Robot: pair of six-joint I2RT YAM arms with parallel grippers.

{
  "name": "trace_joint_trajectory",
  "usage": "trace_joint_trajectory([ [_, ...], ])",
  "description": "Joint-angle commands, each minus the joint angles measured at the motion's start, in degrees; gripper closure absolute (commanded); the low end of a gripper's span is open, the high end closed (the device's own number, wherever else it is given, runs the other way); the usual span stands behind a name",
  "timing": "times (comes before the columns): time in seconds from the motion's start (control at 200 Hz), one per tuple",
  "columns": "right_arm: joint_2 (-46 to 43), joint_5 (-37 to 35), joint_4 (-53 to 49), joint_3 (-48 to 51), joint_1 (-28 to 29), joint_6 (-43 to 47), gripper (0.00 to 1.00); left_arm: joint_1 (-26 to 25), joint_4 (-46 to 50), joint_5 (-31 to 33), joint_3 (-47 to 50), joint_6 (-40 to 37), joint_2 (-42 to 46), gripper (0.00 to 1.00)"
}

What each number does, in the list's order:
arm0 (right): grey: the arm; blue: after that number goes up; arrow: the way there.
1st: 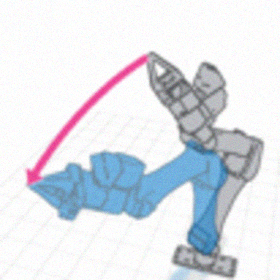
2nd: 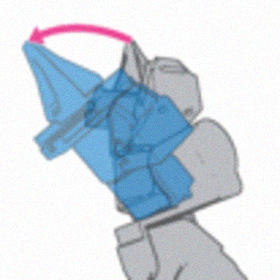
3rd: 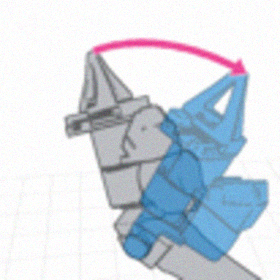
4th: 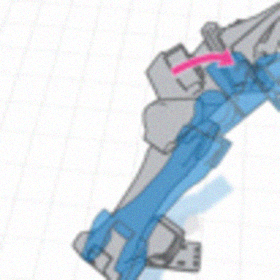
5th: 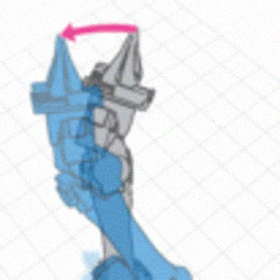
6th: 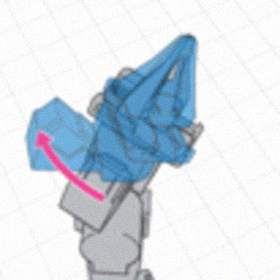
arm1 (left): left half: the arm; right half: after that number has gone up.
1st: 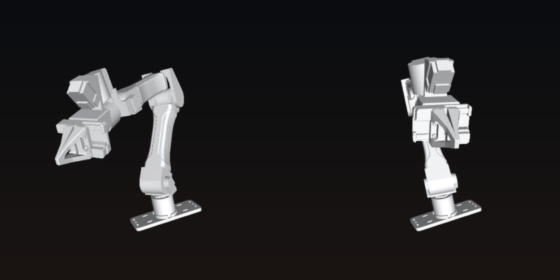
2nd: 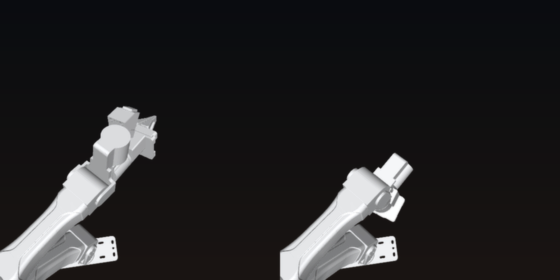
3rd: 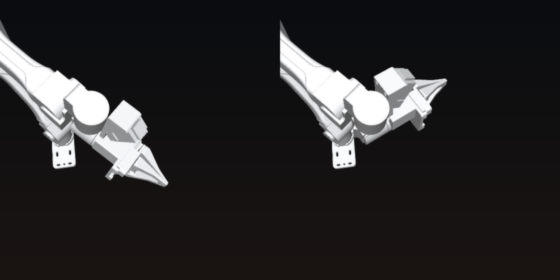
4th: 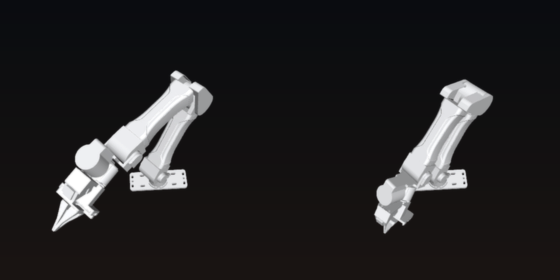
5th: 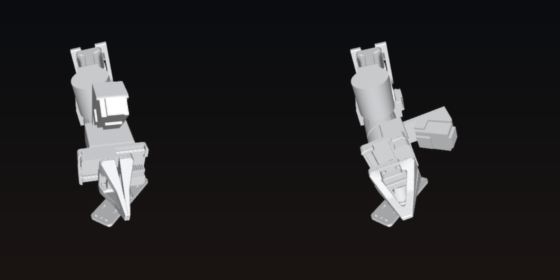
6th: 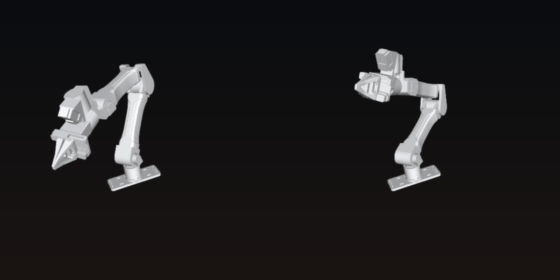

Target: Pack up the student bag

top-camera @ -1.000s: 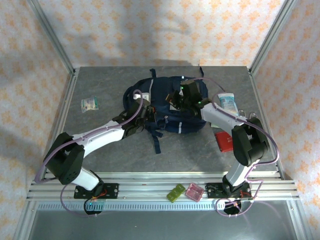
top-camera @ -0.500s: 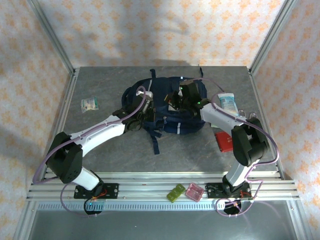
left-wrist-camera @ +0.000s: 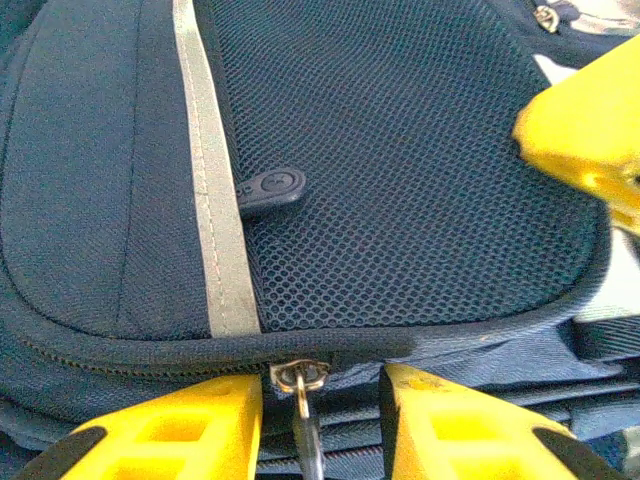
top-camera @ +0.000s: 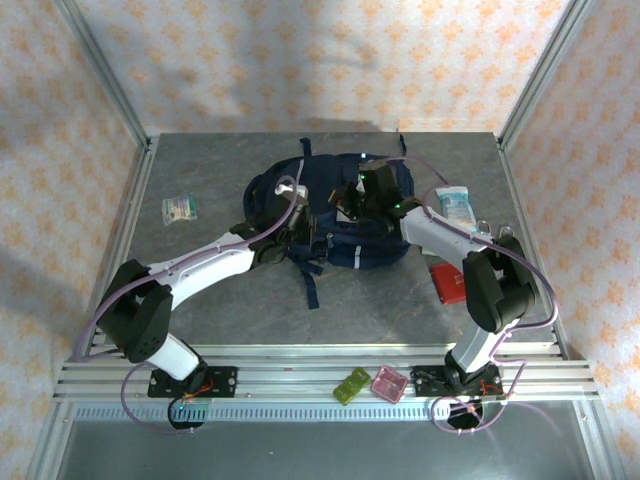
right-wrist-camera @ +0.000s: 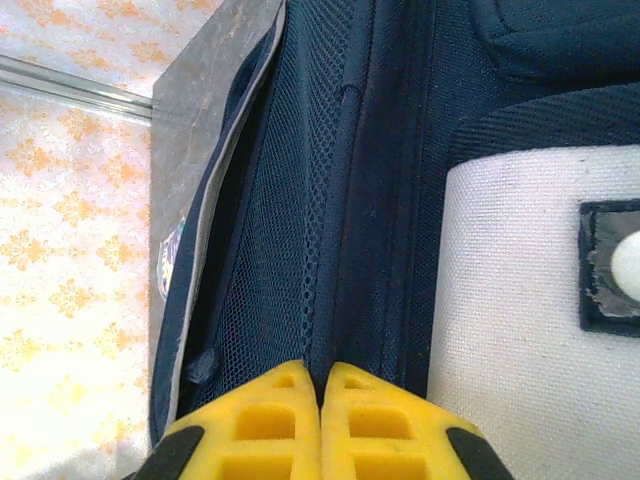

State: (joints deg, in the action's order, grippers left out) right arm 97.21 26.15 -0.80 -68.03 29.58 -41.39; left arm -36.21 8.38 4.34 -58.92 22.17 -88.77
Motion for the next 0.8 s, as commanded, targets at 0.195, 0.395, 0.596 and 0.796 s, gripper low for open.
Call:
trace_joint_trajectory([
  [0.195,-4.37,1.75,7.13,-1.06,0.74,0.07,1.0,-0.88,-8.02,5.91,4.77,-0.63,-1.45,1.0],
  [0.395,-4.42,0.76,6.33,-0.42,0.74,0.91,1.0,-0.78,-6.92,6.99,4.25,-1.85,-0.49,1.0],
  [0.596,-3.85,-1.24,4.77,0.33,0.04,2.79,1.0,0.35,-0.95,11.89,6.1,-2.27,1.25,1.0],
  [0.796,-3.33,-1.66,4.93,1.39,-0.01,2.8,1.0,4.46,-0.94,11.41,10.29,-1.7,5.07,1.0],
])
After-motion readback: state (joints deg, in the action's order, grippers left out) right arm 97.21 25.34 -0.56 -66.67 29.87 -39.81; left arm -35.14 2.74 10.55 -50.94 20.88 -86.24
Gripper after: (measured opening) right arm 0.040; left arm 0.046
